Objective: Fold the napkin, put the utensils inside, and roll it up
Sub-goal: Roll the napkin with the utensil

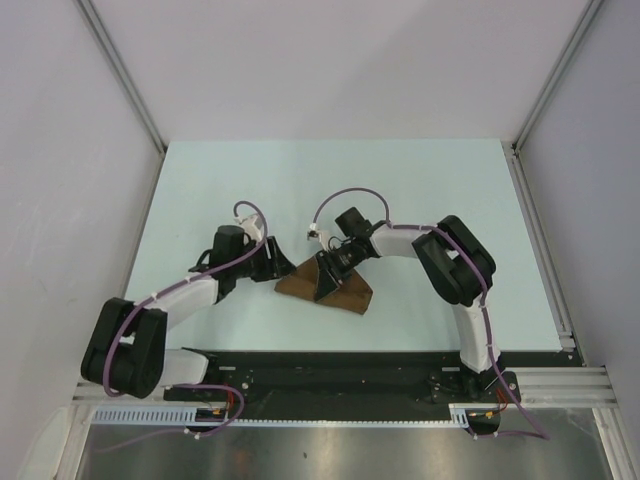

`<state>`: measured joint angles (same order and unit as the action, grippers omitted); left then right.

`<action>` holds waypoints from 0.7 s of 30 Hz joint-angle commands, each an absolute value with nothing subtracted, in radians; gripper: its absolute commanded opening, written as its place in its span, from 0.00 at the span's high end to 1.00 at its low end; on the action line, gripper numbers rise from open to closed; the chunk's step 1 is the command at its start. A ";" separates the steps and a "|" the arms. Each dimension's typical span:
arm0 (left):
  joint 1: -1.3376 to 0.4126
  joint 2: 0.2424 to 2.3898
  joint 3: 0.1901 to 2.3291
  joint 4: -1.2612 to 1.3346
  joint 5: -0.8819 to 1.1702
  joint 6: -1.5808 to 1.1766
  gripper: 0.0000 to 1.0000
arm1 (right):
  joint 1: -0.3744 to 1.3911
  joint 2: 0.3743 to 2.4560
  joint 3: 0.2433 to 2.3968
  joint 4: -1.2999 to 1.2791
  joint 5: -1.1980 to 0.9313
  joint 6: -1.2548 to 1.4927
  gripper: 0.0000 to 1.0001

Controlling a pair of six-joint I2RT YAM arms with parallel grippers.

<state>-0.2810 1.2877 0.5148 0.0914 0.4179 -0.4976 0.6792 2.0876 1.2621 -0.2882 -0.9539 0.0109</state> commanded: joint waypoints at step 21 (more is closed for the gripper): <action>-0.327 1.512 0.568 0.100 0.425 -0.534 1.00 | 0.640 2.041 1.356 -0.413 -0.885 0.029 0.50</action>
